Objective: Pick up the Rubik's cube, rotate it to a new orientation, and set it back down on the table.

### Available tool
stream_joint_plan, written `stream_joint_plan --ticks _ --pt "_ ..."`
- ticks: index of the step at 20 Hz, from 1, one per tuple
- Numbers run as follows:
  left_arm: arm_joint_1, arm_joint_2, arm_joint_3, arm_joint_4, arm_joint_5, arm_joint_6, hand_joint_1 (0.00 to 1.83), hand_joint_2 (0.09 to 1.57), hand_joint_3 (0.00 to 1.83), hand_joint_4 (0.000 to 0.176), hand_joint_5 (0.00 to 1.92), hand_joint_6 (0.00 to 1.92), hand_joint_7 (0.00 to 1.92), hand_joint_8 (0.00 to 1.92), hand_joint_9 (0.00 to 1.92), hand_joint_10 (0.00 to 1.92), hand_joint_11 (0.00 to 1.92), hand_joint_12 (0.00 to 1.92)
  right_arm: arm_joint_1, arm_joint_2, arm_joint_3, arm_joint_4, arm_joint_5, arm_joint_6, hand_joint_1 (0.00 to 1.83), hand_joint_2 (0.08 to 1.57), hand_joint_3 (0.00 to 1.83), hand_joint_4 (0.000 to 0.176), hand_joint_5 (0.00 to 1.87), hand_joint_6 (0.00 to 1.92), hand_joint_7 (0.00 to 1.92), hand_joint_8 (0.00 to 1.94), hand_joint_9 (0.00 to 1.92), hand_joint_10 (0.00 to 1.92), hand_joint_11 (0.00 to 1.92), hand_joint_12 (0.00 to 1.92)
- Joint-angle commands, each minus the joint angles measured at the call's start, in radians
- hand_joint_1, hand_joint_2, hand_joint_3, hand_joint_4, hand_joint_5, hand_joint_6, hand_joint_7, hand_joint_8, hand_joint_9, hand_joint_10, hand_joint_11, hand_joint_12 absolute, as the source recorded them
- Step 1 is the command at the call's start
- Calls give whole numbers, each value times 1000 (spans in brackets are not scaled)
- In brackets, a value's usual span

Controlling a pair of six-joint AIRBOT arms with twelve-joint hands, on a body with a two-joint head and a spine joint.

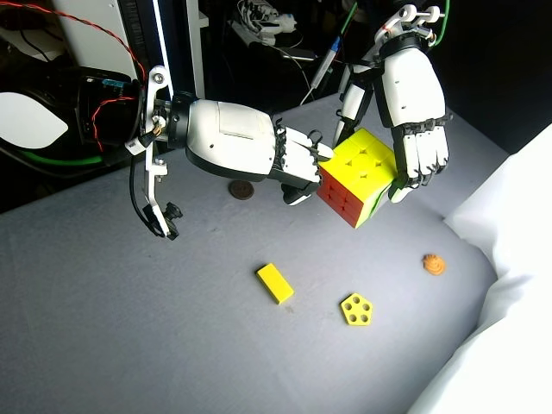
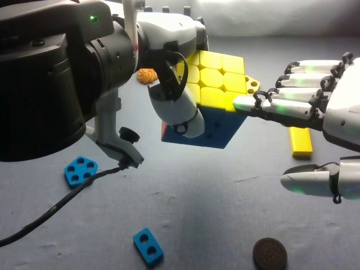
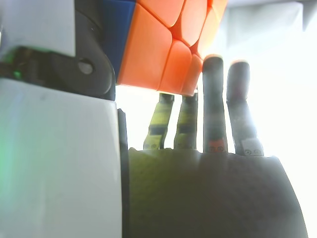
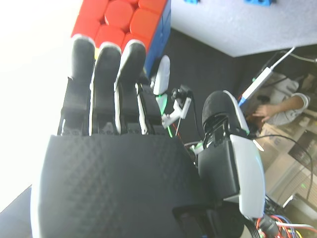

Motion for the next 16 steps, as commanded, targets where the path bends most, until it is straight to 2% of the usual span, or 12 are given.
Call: stream_joint_plan --ticks 1,7,9,11,14,16 --pt "-21 9 1 80 34 -15 978 1447 1 28 435 1818 426 1847 161 1866 41 1921 -1 -2 -9 2 79 -5 0 1269 0 0 163 8 254 1586 215 1921 193 1921" --pt "-21 9 1 82 30 -15 996 1433 0 25 465 1769 440 1841 180 1859 47 1921 -12 -13 -11 16 57 -30 0 1268 0 0 164 6 247 1587 201 1921 149 1921" --pt "-21 9 1 82 30 -15 1018 1416 0 16 491 1704 465 1833 205 1854 74 1921 -10 -17 -13 23 42 -32 0 1264 0 0 174 10 246 1622 213 1921 183 1921" --pt "-21 9 0 82 30 -15 973 1450 8 23 433 1799 418 1884 167 1868 39 1921 0 -23 -13 47 16 -44 0 1267 0 0 161 3 234 1589 202 1921 196 1921" --pt "-21 9 0 82 30 -15 982 1449 0 13 450 1758 416 1909 172 1894 47 1921 17 -29 -13 81 -4 -57 0 1268 0 0 172 12 232 1578 205 1921 179 1921" --pt "-21 9 0 82 30 -15 984 1448 0 14 453 1761 414 1903 162 1889 56 1921 17 -30 -16 82 -5 -57 0 1265 0 0 164 8 233 1591 215 1921 223 1921"
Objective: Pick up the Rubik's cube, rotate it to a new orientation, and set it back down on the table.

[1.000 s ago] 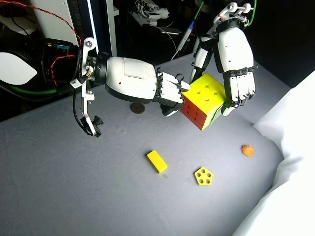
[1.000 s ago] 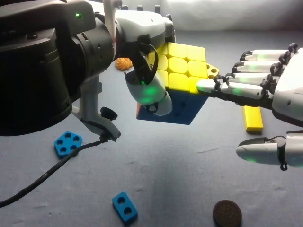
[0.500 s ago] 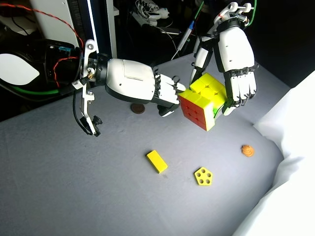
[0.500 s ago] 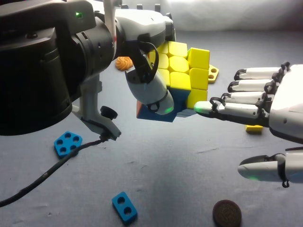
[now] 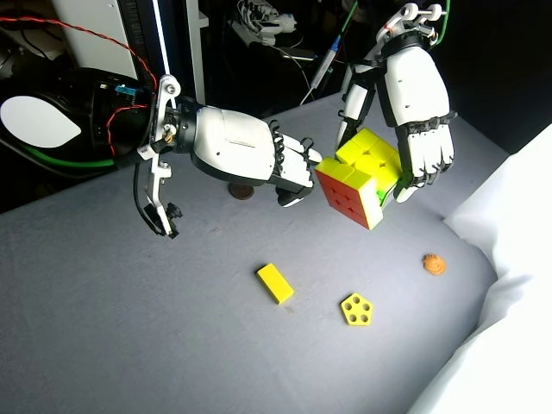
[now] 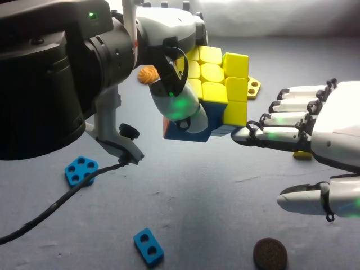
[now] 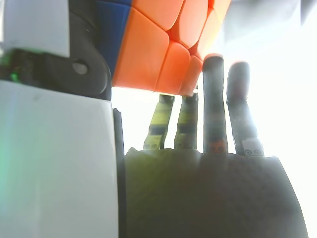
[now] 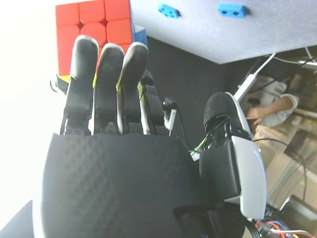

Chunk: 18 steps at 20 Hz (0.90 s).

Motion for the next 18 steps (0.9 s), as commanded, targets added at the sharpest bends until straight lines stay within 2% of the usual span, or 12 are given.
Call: stream_joint_plan --ticks 1,5,7,8,10,13,16,18 --pt "-18 9 1 67 33 -9 998 1436 0 15 470 1739 433 1875 175 1867 55 1921 14 2 -7 22 110 0 0 1268 0 0 157 4 230 1598 213 1921 212 1921" --pt "-18 9 1 67 33 -9 985 1446 2 18 460 1772 411 1887 166 1874 56 1921 23 6 -13 25 138 9 0 1271 1 0 153 5 240 1564 211 1921 206 1921" --pt "-19 8 1 67 33 -9 978 1450 3 21 439 1789 419 1884 168 1868 46 1921 23 24 -13 -27 152 80 0 1271 0 0 146 2 233 1555 203 1921 185 1921" --pt "-19 9 0 67 33 -9 994 1437 0 21 463 1758 435 1859 187 1848 68 1921 22 40 -13 -83 171 160 0 1269 0 0 152 4 242 1544 202 1921 186 1921" --pt "-19 9 0 67 33 -9 993 1438 0 18 465 1753 424 1871 188 1851 72 1921 20 63 -13 -121 198 227 0 1269 0 0 140 3 231 1620 216 1921 211 1921" --pt "-20 8 0 67 32 -9 990 1442 1 15 468 1755 414 1888 169 1876 55 1921 30 76 -13 -107 212 225 0 1270 0 0 155 9 212 1596 186 1921 184 1921" --pt "-20 8 0 67 32 -9 999 1437 0 12 472 1736 424 1883 170 1869 48 1921 46 66 -13 -62 172 168 0 1268 0 0 161 11 236 1603 205 1921 195 1921" --pt "-21 8 -1 67 30 -9 979 1449 4 20 444 1783 416 1891 173 1870 57 1921 55 50 -13 -19 140 92 0 1277 3 0 168 12 206 1663 194 1921 185 1921"
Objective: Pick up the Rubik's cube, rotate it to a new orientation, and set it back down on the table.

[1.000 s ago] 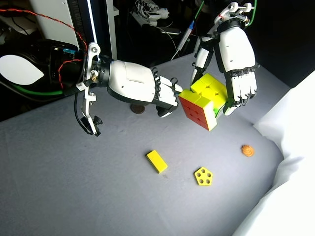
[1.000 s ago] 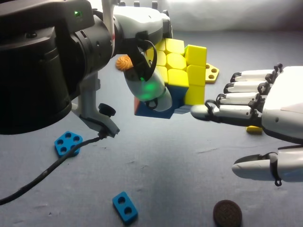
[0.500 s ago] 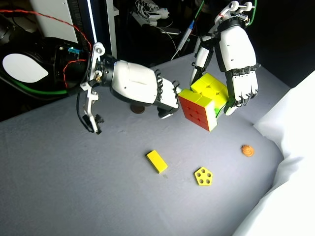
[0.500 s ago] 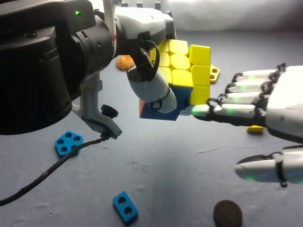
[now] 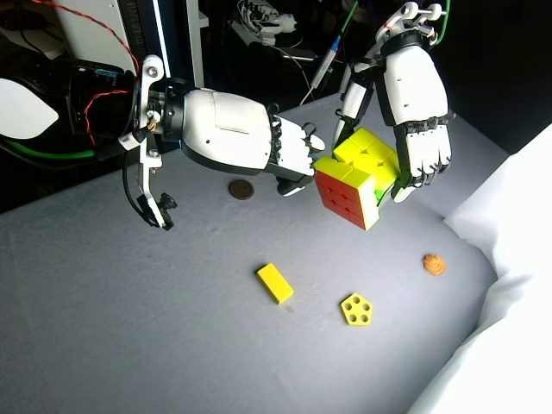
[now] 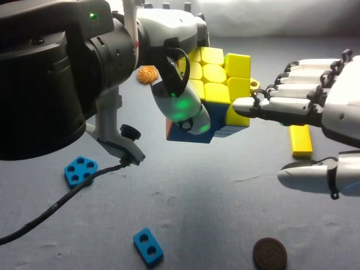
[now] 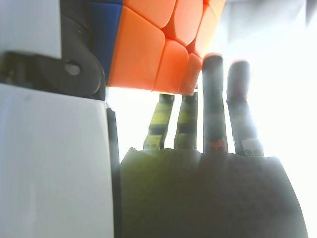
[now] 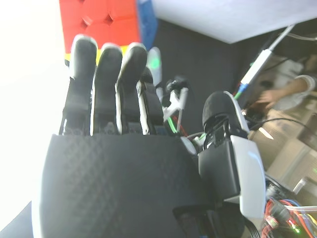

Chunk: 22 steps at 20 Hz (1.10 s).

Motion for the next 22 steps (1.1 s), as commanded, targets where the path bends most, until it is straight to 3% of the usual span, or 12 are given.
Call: stream_joint_plan --ticks 1,3,4,10,11,12,22 --pt "-21 8 -1 71 24 -8 986 1445 1 18 453 1768 422 1886 178 1879 54 1921 15 -1 -2 27 89 -20 0 1277 3 0 164 10 211 1664 195 1921 201 1921" --pt "-21 8 -2 71 24 -8 989 1446 1 9 456 1749 415 1909 169 1885 55 1921 15 -3 -2 31 86 -24 0 1276 1 0 153 5 195 1660 197 1921 206 1921" --pt "-22 8 -2 71 22 -8 999 1435 0 19 454 1754 450 1855 198 1856 97 1921 15 -7 -2 34 81 -27 0 1270 0 0 159 6 195 1637 163 1921 152 1921" --pt "-23 8 -3 71 20 -8 1005 1428 0 23 466 1755 457 1833 216 1850 92 1921 15 -32 -2 83 39 -101 0 1277 2 0 155 3 202 1613 177 1921 160 1921" --pt "-23 8 -3 71 20 -8 1005 1428 0 23 466 1755 457 1833 216 1850 92 1921 15 -34 -2 85 39 -105 0 1277 2 0 155 3 202 1613 177 1921 160 1921" --pt "-23 8 -3 71 20 -8 1010 1427 0 9 487 1714 436 1870 193 1853 76 1921 19 -36 -2 87 39 -105 0 1278 1 0 162 6 222 1600 200 1921 193 1921" --pt "-23 8 -4 71 18 -8 981 1452 2 13 453 1769 400 1913 161 1876 47 1921 17 -58 -2 91 -6 -114 0 1273 0 0 165 5 207 1658 185 1921 144 1921"
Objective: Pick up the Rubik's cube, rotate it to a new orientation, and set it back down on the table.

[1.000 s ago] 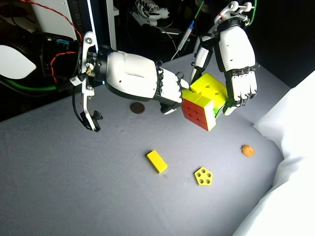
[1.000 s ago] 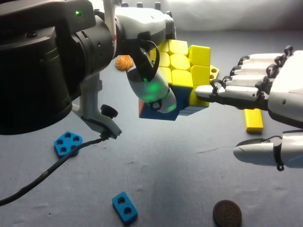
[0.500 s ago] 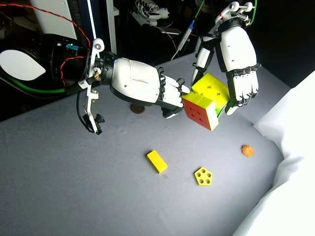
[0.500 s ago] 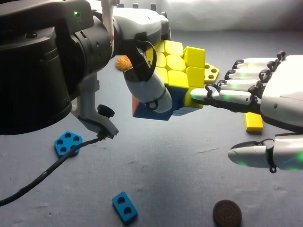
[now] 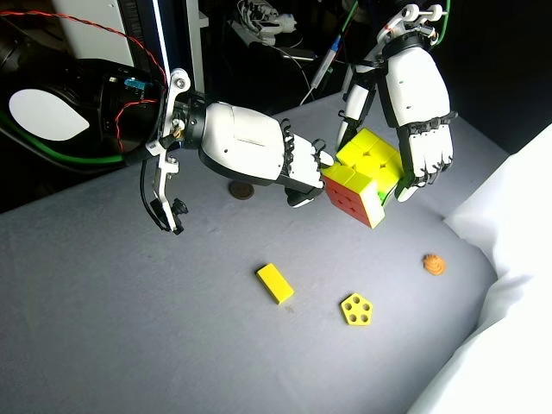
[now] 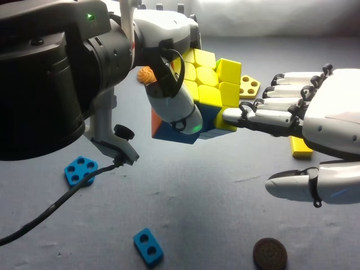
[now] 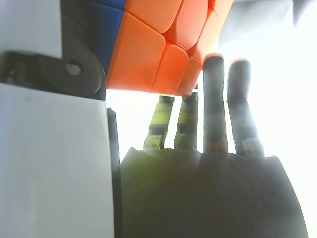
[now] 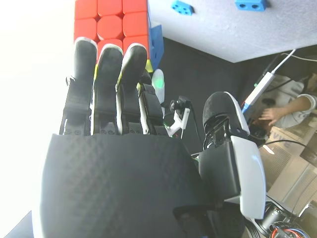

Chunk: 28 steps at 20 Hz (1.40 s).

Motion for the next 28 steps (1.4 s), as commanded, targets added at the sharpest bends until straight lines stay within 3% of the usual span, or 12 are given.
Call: stream_joint_plan --ticks 1,4,7,8,12,16,21,22,23,25,28 --pt "-23 8 -4 71 51 -20 990 1442 0 18 461 1763 420 1880 173 1874 57 1921 5 -4 -3 5 73 -5 0 1272 0 0 166 5 202 1655 176 1921 133 1921" --pt "-22 8 -4 71 51 -20 1021 1419 0 9 506 1688 451 1852 207 1869 78 1921 6 -11 -4 6 72 -9 0 1272 0 0 153 0 199 1638 161 1921 110 1921" --pt "-23 8 -4 71 50 -20 1028 1408 0 11 517 1673 466 1831 227 1858 98 1921 5 -15 -9 6 70 -12 0 1269 0 0 145 4 199 1641 164 1921 133 1921" --pt "-23 8 -4 71 50 -20 1027 1412 0 0 515 1665 451 1865 217 1871 105 1921 6 -17 -11 6 67 -15 0 1275 1 0 175 16 221 1683 217 1921 214 1921" --pt "-22 8 -6 71 50 -20 980 1450 9 11 452 1766 402 1919 167 1887 59 1921 6 -25 -12 36 62 -44 0 1270 0 0 161 7 197 1630 159 1921 63 1921" --pt "-21 8 -6 71 50 -20 1027 1419 0 0 534 1660 421 1886 192 1897 71 1921 14 -35 -11 98 43 -93 0 1272 1 0 135 1 198 1638 189 1921 133 1921" --pt "-21 9 -6 71 50 -20 1021 1418 0 4 511 1683 439 1866 205 1858 85 1921 17 -44 -11 115 25 -100 0 1278 2 0 153 8 197 1659 178 1921 117 1921" --pt "-21 9 -6 71 50 -20 1180 1425 1 0 478 1701 397 1910 351 1908 90 1921 21 -49 -11 125 12 -108 0 1274 0 0 156 9 204 1666 177 1921 123 1921" --pt "-21 9 -6 71 50 -20 1214 1425 1 0 469 1704 391 1919 384 1917 93 1921 24 -52 -11 138 5 -120 0 1272 0 0 166 12 216 1651 190 1921 150 1921" --pt "-21 9 -6 71 50 -20 1005 1437 9 0 480 1732 405 1909 195 1893 81 1921 32 -60 -11 158 -2 -144 0 1276 1 0 146 3 200 1649 178 1921 134 1921" --pt "-21 9 -6 71 50 -20 999 1435 3 10 463 1731 432 1888 184 1872 72 1921 37 -66 -11 172 -2 -155 0 1278 1 0 168 11 217 1630 183 1921 150 1921"
